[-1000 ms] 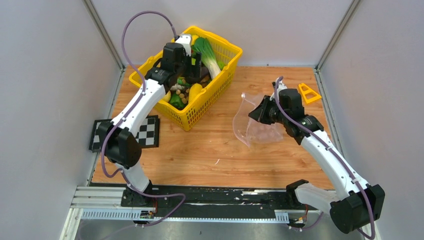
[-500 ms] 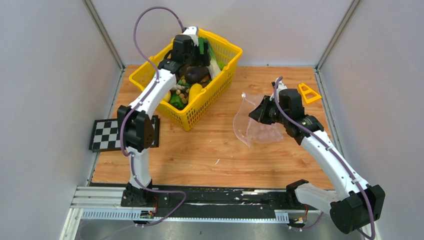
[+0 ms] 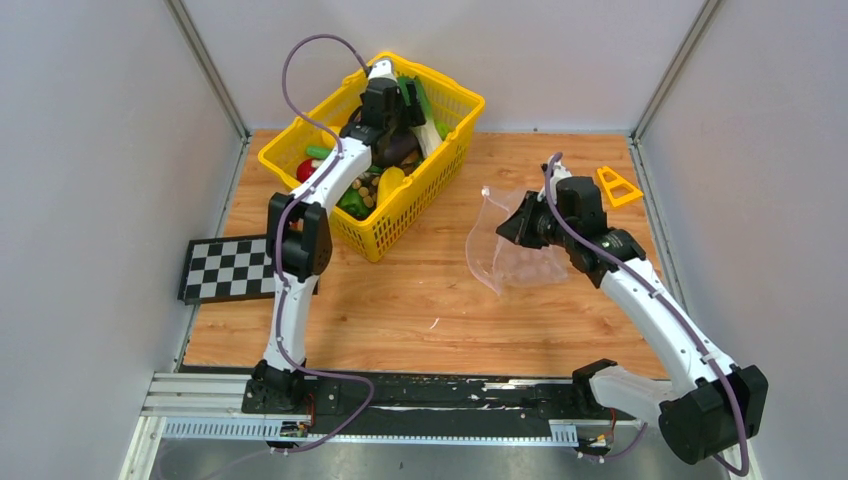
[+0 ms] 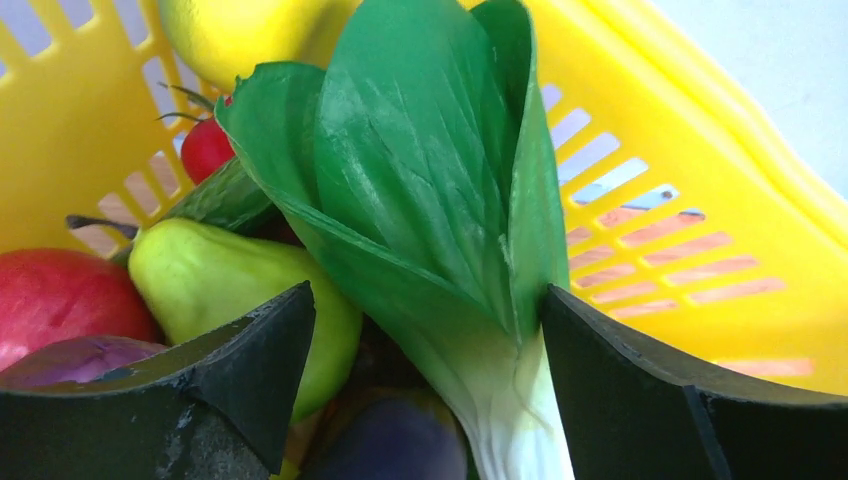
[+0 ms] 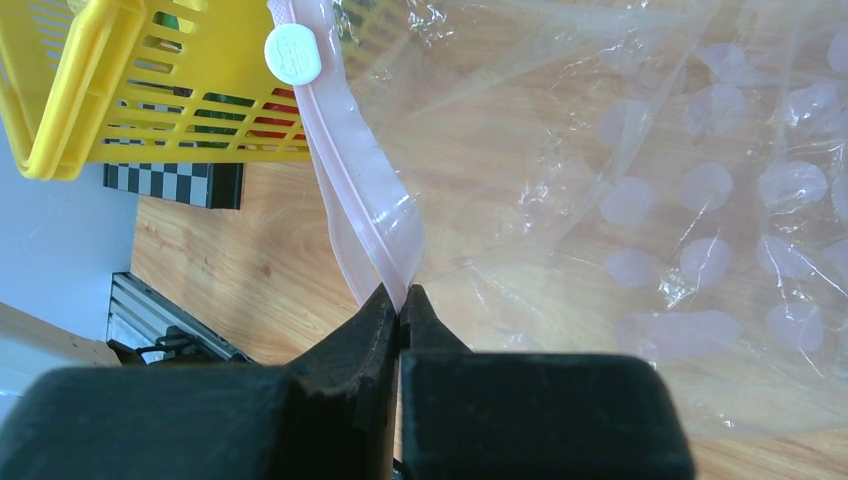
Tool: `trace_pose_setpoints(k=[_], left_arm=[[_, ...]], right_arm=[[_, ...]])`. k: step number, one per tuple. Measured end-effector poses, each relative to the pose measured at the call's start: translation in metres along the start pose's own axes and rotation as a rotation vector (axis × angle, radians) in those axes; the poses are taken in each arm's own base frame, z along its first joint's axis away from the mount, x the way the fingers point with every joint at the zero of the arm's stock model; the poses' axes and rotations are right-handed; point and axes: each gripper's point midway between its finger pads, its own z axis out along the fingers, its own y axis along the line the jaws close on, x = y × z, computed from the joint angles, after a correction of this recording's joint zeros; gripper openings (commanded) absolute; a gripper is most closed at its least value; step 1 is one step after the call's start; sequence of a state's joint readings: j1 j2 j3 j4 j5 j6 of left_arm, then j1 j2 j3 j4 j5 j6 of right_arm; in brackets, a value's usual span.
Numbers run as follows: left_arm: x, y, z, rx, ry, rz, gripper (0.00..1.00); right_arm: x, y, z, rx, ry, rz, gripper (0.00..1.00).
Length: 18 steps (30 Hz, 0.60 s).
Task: Place the food in the zip-top bag and seal the zipper
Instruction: Pick up the fake vegetable from the bin.
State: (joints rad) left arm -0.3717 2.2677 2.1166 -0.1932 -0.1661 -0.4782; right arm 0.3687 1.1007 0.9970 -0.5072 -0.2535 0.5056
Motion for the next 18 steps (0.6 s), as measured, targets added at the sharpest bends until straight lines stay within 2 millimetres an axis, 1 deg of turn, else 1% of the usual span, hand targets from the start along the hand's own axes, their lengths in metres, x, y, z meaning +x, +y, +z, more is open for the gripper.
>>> trace_pose_setpoints(k=[3, 5, 11, 15, 18], left_arm=[[-0.007, -0.006, 0.005, 0.016, -0.024, -0.025, 0.79], [-0.013, -0.008, 0.007, 0.027, -0.043, -0.042, 0.71], [-0.022, -0.013, 0.013, 0.068, -0.078, -0.090, 0.31], [-0.024, -0.018, 0.014, 0.117, -0.088, -0.115, 0.09], [-0.016, -0.015, 0.012, 0.135, -0.088, -0.122, 0.06]], right_arm=[[0.001, -0.001, 0.002, 0.002, 0.009, -0.001, 0.00], [0.002, -0.002, 0.004, 0.005, 0.015, 0.001, 0.00], [0.006, -0.004, 0.008, 0.007, 0.034, 0.002, 0.00], [0.006, -0.004, 0.009, 0.008, 0.037, 0.004, 0.00], [0.006, -0.004, 0.009, 0.006, 0.037, 0.004, 0.00]])
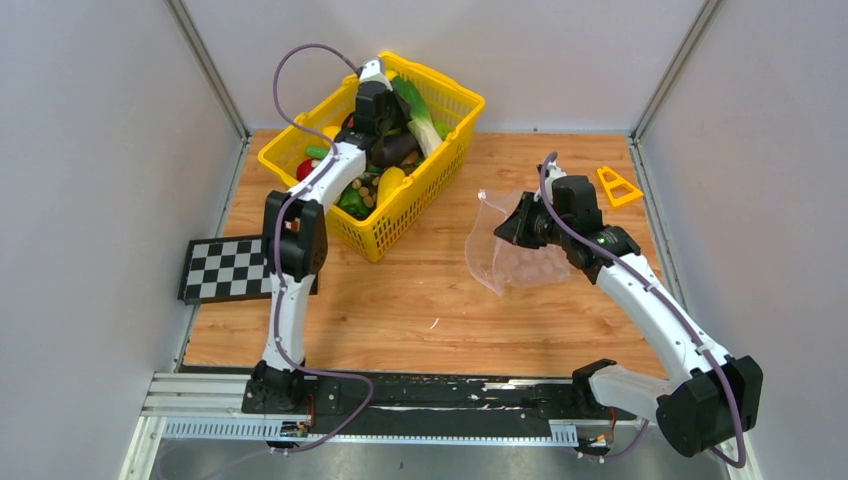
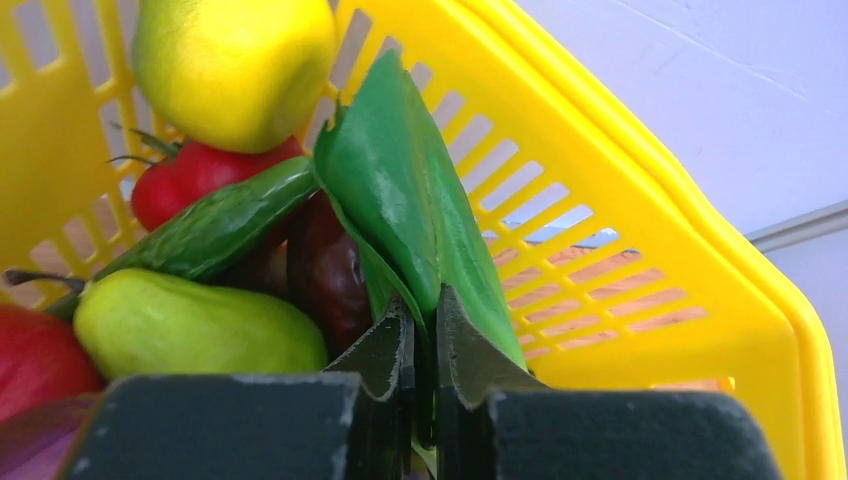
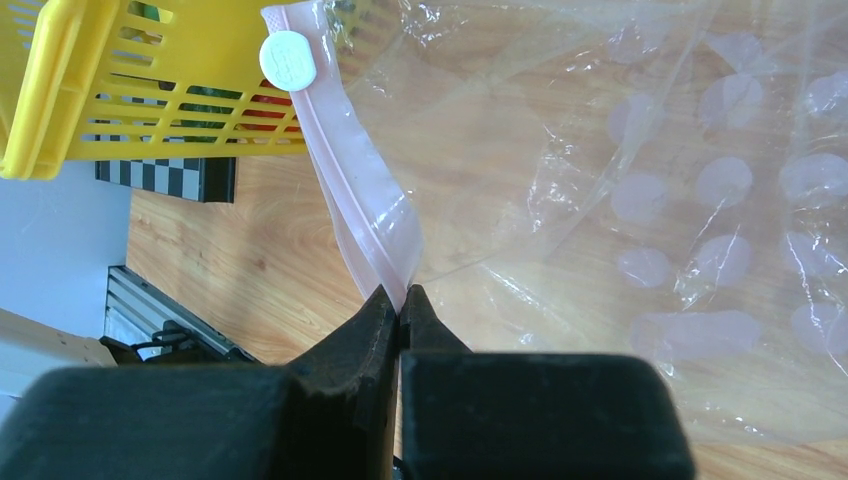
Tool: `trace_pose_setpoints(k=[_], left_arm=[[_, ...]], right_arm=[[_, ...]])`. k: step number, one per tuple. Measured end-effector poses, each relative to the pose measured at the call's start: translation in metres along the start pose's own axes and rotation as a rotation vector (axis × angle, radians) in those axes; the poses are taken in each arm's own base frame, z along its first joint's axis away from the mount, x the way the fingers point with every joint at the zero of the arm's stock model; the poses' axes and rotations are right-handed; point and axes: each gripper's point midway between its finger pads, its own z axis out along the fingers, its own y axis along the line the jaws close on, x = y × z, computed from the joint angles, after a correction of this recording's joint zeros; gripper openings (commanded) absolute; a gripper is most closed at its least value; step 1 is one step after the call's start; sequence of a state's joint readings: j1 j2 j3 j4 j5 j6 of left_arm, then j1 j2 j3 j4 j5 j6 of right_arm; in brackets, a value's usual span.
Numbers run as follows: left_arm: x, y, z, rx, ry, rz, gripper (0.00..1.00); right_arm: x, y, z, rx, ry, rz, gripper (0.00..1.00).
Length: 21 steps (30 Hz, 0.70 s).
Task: Place the food in the zip-top bag and seal the zipper
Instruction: Pick up the fake vegetable from the bin.
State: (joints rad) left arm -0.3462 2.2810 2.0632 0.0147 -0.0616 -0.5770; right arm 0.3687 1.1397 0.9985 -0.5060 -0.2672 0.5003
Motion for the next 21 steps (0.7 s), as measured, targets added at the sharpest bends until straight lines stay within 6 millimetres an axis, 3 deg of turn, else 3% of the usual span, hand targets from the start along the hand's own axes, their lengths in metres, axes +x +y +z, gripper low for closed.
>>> trace_pose_setpoints(k=[2, 8, 17, 21], left_arm=[[0.000, 0.002, -0.007, 0.007, -0.003, -0.002, 0.00], [-0.021, -0.007, -0.051, 0.039, -0.012, 0.003, 0.00], [-0.111, -0.062, -0.141, 0.202, -0.230, -0.002, 0.00], [-0.128, -0.079, -0.184, 0.289, -0.289, -0.001, 0.00]], right_arm=[[-0.001, 0.001, 0.000, -0.002, -0.003, 0.003, 0.00], [-0.003, 0.004, -0.004, -0.011, -0.018, 0.014, 0.00], [-0.004, 0.008, -0.007, -0.033, -0.057, 0.082, 0.00], [-0.005, 0.010, -0.008, -0.037, -0.065, 0.126, 0.00]])
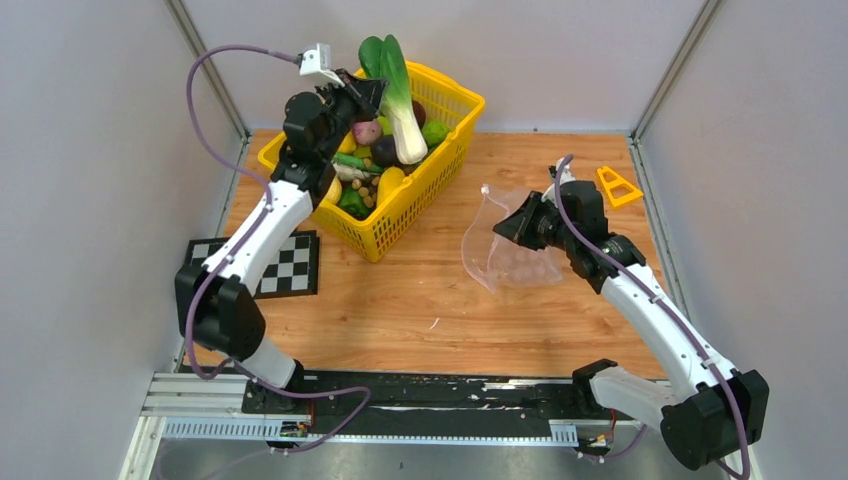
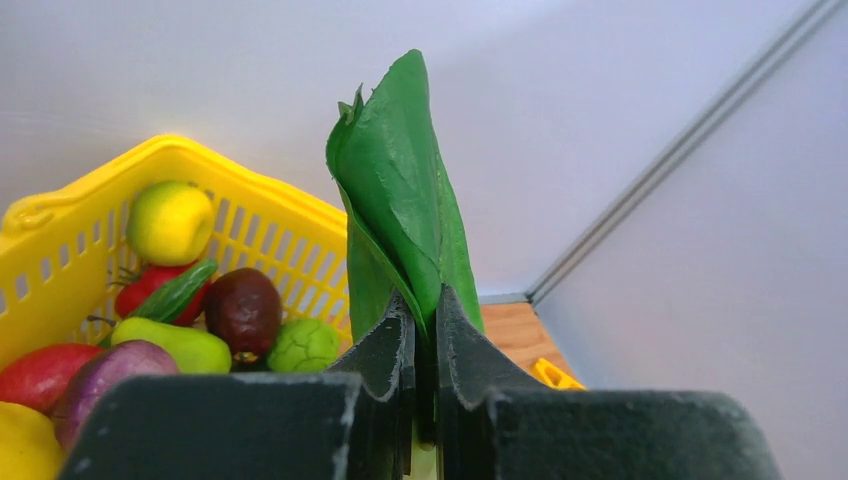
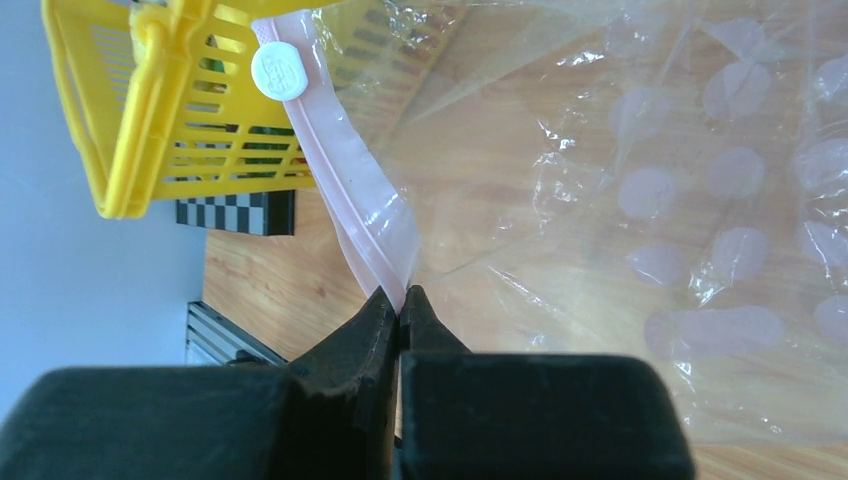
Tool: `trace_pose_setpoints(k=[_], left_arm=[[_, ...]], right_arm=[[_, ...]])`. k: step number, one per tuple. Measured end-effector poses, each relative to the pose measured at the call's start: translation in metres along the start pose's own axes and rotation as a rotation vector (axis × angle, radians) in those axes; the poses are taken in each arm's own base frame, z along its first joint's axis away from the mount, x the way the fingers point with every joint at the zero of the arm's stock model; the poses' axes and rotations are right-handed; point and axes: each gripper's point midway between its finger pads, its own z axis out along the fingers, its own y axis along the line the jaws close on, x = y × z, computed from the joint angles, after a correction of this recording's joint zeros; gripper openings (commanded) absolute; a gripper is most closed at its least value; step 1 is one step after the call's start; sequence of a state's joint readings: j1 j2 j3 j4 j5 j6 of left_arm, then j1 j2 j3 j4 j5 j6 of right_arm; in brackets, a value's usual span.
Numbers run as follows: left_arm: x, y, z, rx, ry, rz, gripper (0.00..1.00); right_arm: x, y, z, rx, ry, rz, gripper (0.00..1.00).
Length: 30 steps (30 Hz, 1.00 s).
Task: Place the food in the zip-top bag and seal the zipper
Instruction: Pick up the fake vegetable from the bin, then place the fake vegetable in the zipper food storage bag.
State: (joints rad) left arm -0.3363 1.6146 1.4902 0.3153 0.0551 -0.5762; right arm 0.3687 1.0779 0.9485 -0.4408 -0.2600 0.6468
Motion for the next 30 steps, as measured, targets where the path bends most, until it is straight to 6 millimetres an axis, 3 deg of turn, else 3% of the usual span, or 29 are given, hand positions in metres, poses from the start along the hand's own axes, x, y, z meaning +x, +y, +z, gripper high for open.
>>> trace_pose_setpoints(k=[8, 18, 23, 30], left_arm=[[-0.024, -0.052, -0.058, 0.171, -0.034, 0.009, 0.00], [-0.012, -0.146, -0.129, 0.417, -0.041, -0.009, 0.00], [0.012, -0.177, -0.148, 0.490, -0.025, -0.010, 0.00], [0.054, -0.187, -0.160, 0.503, 0.005, 0.021, 0.00]], right_arm=[[-0.008, 0.015, 0.000, -0.044, -0.021, 0.095, 0.00], [-0.016, 0.041, -0.006, -0.120, -0.015, 0.310, 0.00], [-0.024, 0.055, -0.015, -0.163, -0.040, 0.394, 0.00], [-0.029, 0.074, -0.029, -0.252, -0.043, 0.463, 0.00]])
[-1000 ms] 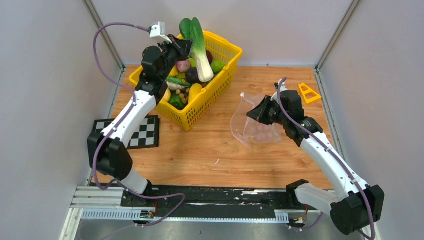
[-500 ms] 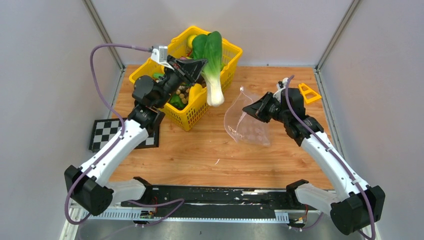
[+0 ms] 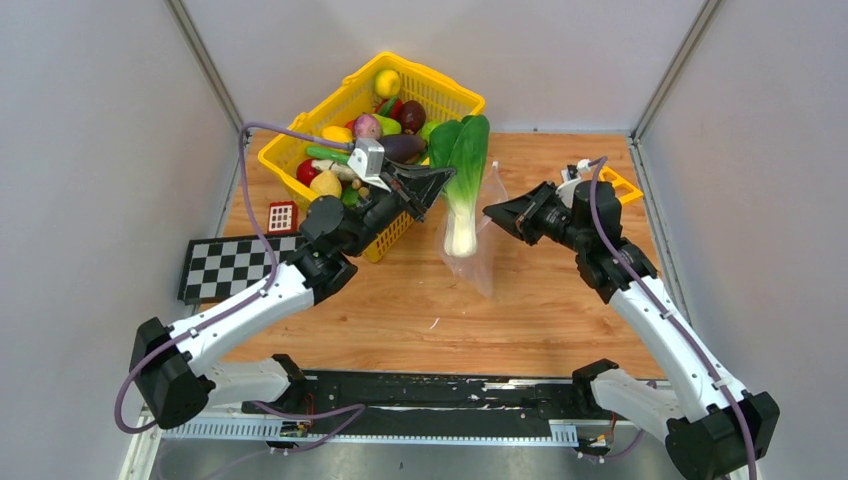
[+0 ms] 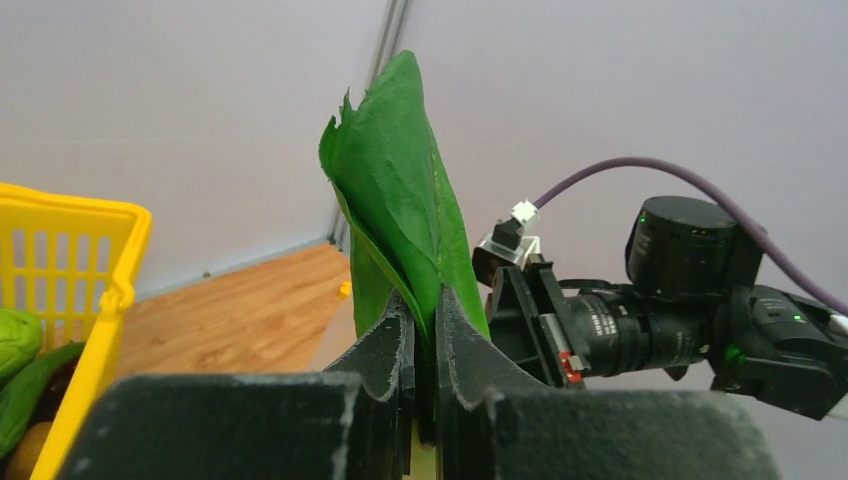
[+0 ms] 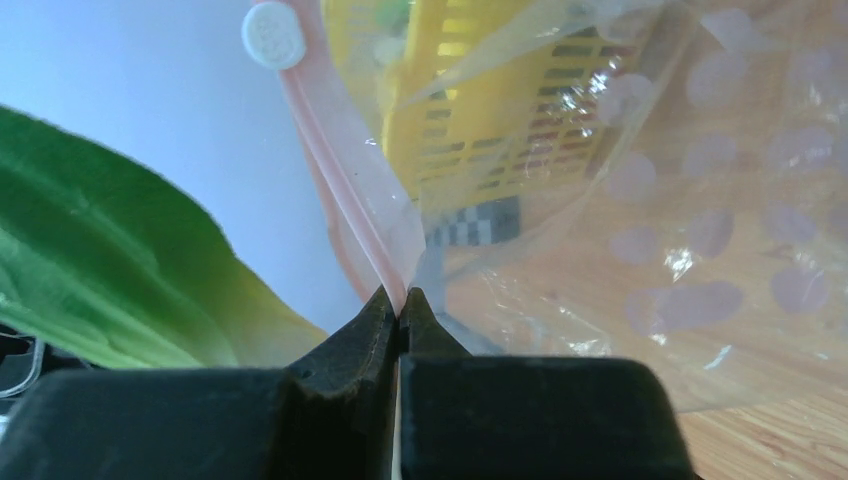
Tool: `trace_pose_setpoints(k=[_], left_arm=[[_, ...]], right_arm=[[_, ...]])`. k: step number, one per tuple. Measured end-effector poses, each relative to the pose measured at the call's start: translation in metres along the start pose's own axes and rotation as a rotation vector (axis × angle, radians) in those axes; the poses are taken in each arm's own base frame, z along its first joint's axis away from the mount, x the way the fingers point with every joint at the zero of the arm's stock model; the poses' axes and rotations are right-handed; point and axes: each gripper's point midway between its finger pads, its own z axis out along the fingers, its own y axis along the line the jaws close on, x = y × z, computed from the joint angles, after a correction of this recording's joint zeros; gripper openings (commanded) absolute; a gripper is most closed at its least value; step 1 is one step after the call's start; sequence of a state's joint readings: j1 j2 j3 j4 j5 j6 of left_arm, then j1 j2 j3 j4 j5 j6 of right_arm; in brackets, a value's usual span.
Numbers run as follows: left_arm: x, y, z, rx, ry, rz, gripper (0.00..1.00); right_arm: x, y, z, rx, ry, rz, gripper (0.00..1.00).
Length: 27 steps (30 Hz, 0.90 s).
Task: Place the food in the zip-top bag and seal the zipper
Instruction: Place the fake vegetable in the zipper food storage bag.
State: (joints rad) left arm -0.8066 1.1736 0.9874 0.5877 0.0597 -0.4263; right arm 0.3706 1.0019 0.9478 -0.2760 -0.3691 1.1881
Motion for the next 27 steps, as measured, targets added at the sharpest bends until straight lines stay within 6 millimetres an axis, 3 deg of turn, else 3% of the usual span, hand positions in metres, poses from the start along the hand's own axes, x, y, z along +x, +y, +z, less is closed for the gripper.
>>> trace_pose_setpoints(k=[6, 17, 27], left_arm=[[0.010, 0.008, 0.001, -0.043, -0.020, 0.053, 0.00], [0.000, 0.021, 0.002, -0.097, -0.112, 0.136, 0.00], [0.013, 0.034, -0.003, -0.132, -0.151, 0.200, 0.00]], right_arm=[[0.005, -0.002, -0.002, -0.005, 0.019, 0.020, 0.00], [0.016, -0.008, -0.004, -0.007, 0.073, -0.004, 0.00], [0.023, -0.010, -0.007, -0.013, 0.106, -0.044, 0.00]])
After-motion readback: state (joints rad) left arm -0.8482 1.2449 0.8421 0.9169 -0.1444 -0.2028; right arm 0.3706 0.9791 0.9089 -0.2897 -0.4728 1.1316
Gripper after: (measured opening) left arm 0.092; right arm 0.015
